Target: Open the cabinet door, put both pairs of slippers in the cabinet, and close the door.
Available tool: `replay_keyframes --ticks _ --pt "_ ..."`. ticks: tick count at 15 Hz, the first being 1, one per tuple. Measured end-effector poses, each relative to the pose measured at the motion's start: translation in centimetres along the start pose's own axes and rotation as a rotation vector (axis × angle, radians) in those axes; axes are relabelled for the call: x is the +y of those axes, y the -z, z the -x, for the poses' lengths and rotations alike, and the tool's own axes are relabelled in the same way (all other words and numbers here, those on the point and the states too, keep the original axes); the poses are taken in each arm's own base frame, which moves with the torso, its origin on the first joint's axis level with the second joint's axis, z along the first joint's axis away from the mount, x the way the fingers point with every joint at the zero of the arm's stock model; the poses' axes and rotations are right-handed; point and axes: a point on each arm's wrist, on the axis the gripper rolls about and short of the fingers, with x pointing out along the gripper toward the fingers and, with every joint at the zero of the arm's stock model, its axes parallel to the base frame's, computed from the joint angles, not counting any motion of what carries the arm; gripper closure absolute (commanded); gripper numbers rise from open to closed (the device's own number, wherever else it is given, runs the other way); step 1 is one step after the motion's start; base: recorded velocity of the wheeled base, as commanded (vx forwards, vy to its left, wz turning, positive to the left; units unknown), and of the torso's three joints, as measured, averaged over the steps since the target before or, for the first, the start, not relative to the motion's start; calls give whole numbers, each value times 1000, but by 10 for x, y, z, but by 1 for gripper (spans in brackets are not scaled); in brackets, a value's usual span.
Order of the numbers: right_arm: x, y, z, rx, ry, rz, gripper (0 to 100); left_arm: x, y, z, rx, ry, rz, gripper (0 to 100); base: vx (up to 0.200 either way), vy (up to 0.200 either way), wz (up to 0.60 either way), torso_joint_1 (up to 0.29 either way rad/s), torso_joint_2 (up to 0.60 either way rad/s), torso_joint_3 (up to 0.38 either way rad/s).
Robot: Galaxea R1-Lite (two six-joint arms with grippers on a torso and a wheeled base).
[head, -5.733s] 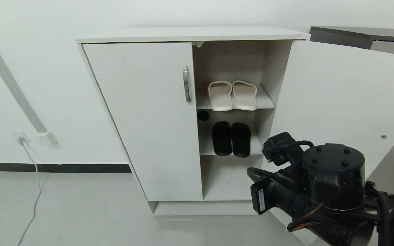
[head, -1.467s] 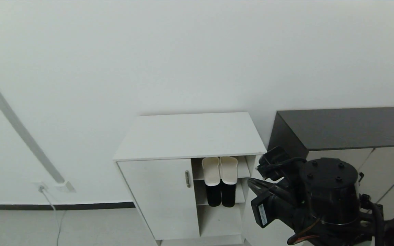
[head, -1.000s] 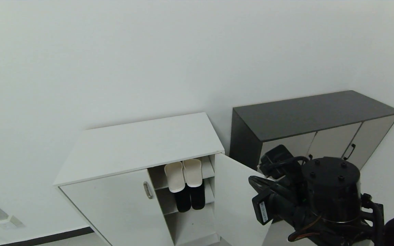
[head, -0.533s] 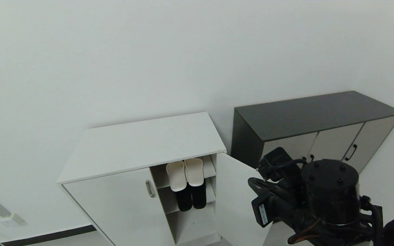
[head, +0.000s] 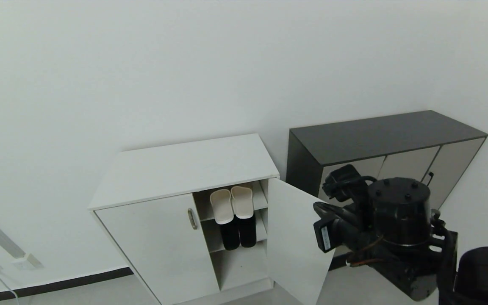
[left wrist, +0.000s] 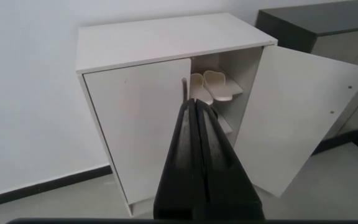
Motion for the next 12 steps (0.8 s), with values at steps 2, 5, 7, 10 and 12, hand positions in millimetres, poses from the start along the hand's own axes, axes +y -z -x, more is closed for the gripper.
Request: replay_keyframes --ticks 2,5,7,10,12 --pt "-21 -5 -29 3 87 -30 100 0 0 0 0 0 0 100 0 0 0 0 0 0" --pt "-43 -7 -72 24 139 -82 100 0 0 0 0 0 0 100 0 0 0 0 0 0" --pt "-49 -2 -96 50 127 -126 100 0 0 0 0 0 0 100 0 0 0 0 0 0" --pt "-59 14 -124 82 113 -194 100 0 0 0 0 0 0 100 0 0 0 0 0 0" --pt "-64 26 -136 109 119 -212 100 0 0 0 0 0 0 100 0 0 0 0 0 0"
